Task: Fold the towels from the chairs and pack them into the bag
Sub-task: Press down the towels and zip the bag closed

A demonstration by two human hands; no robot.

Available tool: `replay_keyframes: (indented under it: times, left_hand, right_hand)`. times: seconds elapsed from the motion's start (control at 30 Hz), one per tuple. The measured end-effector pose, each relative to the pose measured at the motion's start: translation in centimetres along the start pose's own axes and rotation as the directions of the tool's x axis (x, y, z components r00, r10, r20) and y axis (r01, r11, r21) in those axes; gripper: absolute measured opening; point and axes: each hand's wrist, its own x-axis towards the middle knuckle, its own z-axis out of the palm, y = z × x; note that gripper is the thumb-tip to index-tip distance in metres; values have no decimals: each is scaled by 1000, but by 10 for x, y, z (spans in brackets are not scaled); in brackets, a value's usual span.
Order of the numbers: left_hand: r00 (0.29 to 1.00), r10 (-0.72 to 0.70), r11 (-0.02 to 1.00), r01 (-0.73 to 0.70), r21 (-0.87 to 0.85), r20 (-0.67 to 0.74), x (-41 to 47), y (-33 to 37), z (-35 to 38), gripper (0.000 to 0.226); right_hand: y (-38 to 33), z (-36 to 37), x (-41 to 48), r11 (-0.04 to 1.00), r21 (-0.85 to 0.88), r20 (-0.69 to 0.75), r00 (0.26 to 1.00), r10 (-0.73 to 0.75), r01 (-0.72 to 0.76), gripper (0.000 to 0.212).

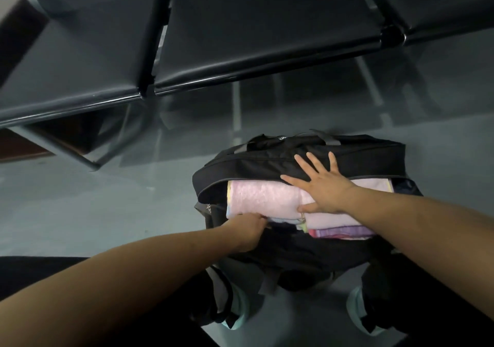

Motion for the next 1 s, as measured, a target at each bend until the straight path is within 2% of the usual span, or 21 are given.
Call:
replay_keyframes:
  times: [0.1,0.23,0.3,0.4,0.5,0.57,0.63,0.7,0.73,0.8,0.87,0.93,1.0]
  left_hand:
    - [990,-114,993,110,52,78,-4,-15,8,46]
    - [964,-220,972,205,113,148,-8,-30,9,69]
    - [940,-279,960,270,73,199,-9,-34,9,78]
    - [938,-295,944,315,-96,183,-11,-35,-4,60]
    - [977,-177,970,193,-147,119,-25,-32,-27,36]
    - [991,-11,996,24,-89,137,-40,-27,-46,25]
    - [975,179,982,-169,-82,134,-59,-27,-67,19]
    - [955,291,951,-284,-126,48,-76,-32,-92,22]
    - [952,304,941,-306,-146,-37,-80,-37,-105,26]
    - [953,227,950,-262,-172,-200,-83,-50,-123,34]
    - [940,118,963,-188,-195,-321,-78,-58,-131,31]
    - [891,59,971,-155,-181,-451,-64,-61,-130,27]
    - [848,5,975,-121,-185,-530,-46,-59,-130,22]
  right_hand:
    - [0,-2,2,1000,16,19,1000,7,-8,92]
    - [1,-5,3,999,35,39,999,18,-20,92]
    - [1,-6,3,999,43,49,999,20,-22,92]
    - [1,-7,1,999,39,48,999,20,-22,93]
    - [1,-8,1,999,42,50,999,22,-24,94]
    - [1,-7,3,998,50,49,998,30,-32,96]
    - [1,-6,4,997,60,45,998,42,-44,98]
    - [0,-5,4,996,73,44,998,54,-57,99]
    - [-1,-5,4,995,73,50,997,60,-63,99]
    - [-4,-8,4,994,77,81,994,73,-79,94]
    - [-4,-14,3,990,117,107,992,67,-79,89]
    - [-1,-20,2,967,245,105,993,45,-69,82]
    - [6,-29,-1,890,450,100,995,29,-71,58]
